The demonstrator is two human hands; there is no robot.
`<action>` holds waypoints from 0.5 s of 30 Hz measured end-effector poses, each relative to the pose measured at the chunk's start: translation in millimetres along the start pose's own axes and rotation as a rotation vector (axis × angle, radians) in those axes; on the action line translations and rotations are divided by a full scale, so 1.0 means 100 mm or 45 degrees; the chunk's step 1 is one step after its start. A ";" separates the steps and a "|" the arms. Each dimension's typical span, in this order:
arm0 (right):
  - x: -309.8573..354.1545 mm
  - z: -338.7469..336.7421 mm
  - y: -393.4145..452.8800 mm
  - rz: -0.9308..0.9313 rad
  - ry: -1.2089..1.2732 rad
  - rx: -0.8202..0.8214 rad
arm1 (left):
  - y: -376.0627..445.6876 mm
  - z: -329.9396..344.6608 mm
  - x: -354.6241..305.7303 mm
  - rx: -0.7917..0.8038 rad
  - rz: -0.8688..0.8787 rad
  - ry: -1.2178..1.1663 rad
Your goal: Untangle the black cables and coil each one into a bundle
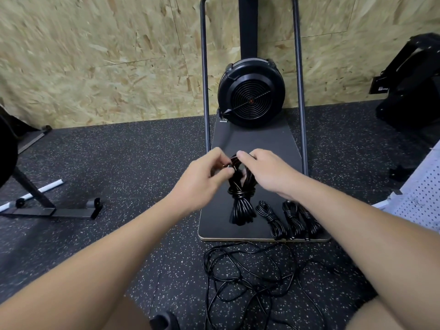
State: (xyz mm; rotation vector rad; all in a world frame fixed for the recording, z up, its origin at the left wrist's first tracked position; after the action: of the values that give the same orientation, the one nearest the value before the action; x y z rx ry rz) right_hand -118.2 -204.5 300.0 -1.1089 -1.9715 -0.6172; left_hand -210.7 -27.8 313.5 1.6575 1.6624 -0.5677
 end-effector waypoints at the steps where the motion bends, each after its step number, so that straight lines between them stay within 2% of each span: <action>1: -0.02 -0.01 0.01 -0.005 0.094 0.017 | 0.02 -0.04 -0.01 -0.027 -0.032 -0.079; 3: -0.07 0.00 0.03 0.021 0.261 0.048 | 0.07 -0.09 -0.02 -0.097 -0.147 -0.357; 5: -0.06 -0.02 0.03 -0.038 0.268 0.018 | 0.08 -0.10 -0.04 -0.115 -0.248 -0.595; 8: -0.01 -0.09 0.00 -0.165 0.116 0.044 | 0.08 -0.07 -0.08 -0.058 -0.273 -0.604; 12: 0.03 0.03 -0.08 -0.269 0.146 0.261 | 0.07 -0.03 -0.11 -0.066 -0.257 -0.495; 15: 0.00 0.06 -0.10 -0.418 -0.049 0.176 | 0.05 0.01 -0.16 -0.057 -0.227 -0.510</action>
State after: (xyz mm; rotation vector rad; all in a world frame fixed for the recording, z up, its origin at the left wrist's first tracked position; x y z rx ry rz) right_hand -129.5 -205.7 296.0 -0.7239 -2.2144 -0.6203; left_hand -207.2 -38.7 325.3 1.2684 1.5169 -0.8801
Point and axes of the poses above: each hand's wrist, its own y-axis towards the middle knuckle, its own z-axis out of the palm, x = y × z, the point moved 3 cm from there along y, towards the middle knuckle, and after that the axes turned 6 degrees about -z, right-handed, at the moved point
